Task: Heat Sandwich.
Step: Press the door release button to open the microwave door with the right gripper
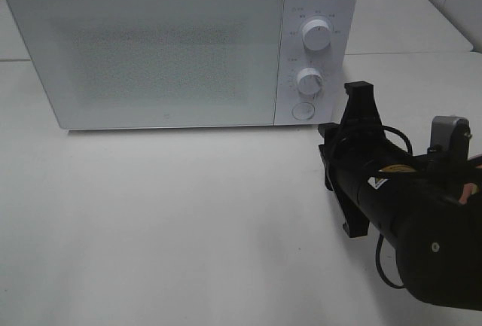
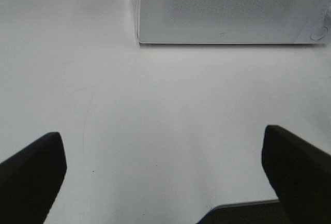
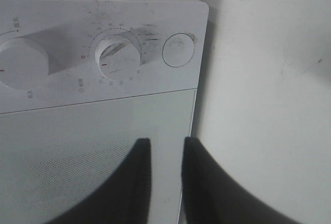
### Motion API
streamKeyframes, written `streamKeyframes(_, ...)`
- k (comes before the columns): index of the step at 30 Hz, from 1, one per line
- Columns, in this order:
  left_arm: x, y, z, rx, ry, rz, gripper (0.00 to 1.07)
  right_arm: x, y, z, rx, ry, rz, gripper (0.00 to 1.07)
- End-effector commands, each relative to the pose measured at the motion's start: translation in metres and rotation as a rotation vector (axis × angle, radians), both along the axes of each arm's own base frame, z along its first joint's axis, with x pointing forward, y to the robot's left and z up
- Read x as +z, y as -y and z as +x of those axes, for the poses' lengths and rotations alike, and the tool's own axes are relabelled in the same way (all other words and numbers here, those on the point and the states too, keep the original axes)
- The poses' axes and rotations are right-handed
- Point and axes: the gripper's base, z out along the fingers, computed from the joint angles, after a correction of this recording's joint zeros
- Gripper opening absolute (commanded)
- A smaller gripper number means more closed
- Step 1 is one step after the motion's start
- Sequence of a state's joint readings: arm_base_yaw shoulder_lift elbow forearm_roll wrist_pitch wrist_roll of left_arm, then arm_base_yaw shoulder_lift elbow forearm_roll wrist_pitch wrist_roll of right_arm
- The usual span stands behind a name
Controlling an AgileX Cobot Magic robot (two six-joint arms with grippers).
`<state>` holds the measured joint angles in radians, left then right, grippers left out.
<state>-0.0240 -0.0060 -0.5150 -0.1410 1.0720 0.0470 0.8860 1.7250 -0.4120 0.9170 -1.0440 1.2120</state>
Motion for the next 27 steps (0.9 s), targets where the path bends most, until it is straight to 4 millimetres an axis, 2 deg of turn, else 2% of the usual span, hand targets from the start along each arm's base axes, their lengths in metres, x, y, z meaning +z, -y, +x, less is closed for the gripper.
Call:
streamKeyframes(1, 0.0, 0.001, -0.002, -0.012, 0.018, -0.009, 0.97, 0.001, -0.002, 0.001, 0.006, 0.005, 0.014, 0.07)
streamKeyframes(2, 0.0, 0.001, -0.002, -0.012, 0.018, -0.009, 0.97, 0.001, -0.002, 0.001, 0.003, 0.005, 0.014, 0.0)
streamKeyframes(7, 0.0, 0.001, -0.002, -0.012, 0.018, -0.009, 0.97, 0.001, -0.002, 0.002, 0.003, -0.006, 0.015, 0.0)
streamKeyframes(14, 0.0, 0.001, -0.002, -0.012, 0.018, -0.009, 0.97, -0.008, 0.007, 0.011, -0.024, -0.026, -0.001, 0.0)
streamKeyframes(18, 0.0, 0.001, -0.002, -0.012, 0.018, -0.009, 0.97, -0.018, 0.005, 0.022, -0.015, -0.045, 0.032, 0.0)
streamKeyframes(27, 0.0, 0.001, -0.002, -0.012, 0.018, -0.008, 0.97, -0.028, 0.0, 0.049, -0.004, -0.091, 0.067, 0.0)
